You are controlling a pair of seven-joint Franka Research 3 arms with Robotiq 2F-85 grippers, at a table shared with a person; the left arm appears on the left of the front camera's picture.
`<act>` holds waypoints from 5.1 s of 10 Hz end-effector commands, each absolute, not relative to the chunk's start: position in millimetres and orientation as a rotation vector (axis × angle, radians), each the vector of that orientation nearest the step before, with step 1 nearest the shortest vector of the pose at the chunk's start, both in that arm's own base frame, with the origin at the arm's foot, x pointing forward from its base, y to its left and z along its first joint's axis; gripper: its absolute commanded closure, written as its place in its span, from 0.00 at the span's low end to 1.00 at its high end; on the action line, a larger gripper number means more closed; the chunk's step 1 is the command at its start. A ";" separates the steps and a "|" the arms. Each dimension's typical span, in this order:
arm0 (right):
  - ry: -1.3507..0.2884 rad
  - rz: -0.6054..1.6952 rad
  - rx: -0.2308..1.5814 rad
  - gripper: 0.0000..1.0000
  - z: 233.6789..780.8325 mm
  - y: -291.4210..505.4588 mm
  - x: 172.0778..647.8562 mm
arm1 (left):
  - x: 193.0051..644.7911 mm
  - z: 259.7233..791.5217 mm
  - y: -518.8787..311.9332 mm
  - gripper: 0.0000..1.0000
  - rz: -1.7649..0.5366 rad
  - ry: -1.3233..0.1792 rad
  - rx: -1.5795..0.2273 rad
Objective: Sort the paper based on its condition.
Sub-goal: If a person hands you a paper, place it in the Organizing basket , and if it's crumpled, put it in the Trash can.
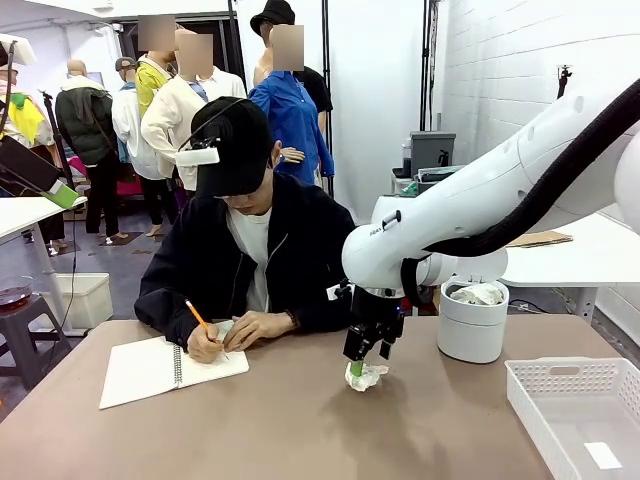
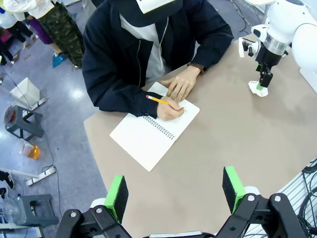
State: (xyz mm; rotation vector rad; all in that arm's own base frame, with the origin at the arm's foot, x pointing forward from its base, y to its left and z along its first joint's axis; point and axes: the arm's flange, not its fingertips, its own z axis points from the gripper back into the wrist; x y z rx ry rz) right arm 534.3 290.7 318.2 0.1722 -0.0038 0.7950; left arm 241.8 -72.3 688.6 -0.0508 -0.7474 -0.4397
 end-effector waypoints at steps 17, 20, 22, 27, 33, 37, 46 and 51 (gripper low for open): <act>0.127 0.781 0.209 0.35 301.1 305.2 530.5 | 242.1 688.8 -71.5 0.00 -0.434 -0.748 -0.041; 0.127 0.781 0.209 0.35 301.1 305.2 530.5 | 242.1 688.8 -71.5 0.00 -0.434 -0.748 -0.041; 0.127 0.781 0.209 0.35 301.1 305.2 530.5 | 242.1 688.8 -71.5 0.00 -0.434 -0.748 -0.041; 0.040 0.542 0.095 0.55 402.2 288.6 484.0 | 242.1 688.8 -71.5 0.00 -0.434 -0.748 -0.041; -0.233 0.260 -0.231 0.55 499.2 205.3 483.9 | 242.1 688.8 -71.5 0.00 -0.434 -0.748 -0.041; -0.223 0.176 -0.219 0.55 497.5 144.7 537.1 | 242.1 688.8 -71.5 0.00 -0.434 -0.748 -0.041; -0.256 0.150 -0.169 0.55 483.9 126.1 578.3 | 242.1 688.8 -71.5 0.00 -0.434 -0.748 -0.041; -0.305 0.031 -0.096 0.55 442.4 137.1 570.7 | 242.1 688.8 -71.5 0.00 -0.434 -0.748 -0.041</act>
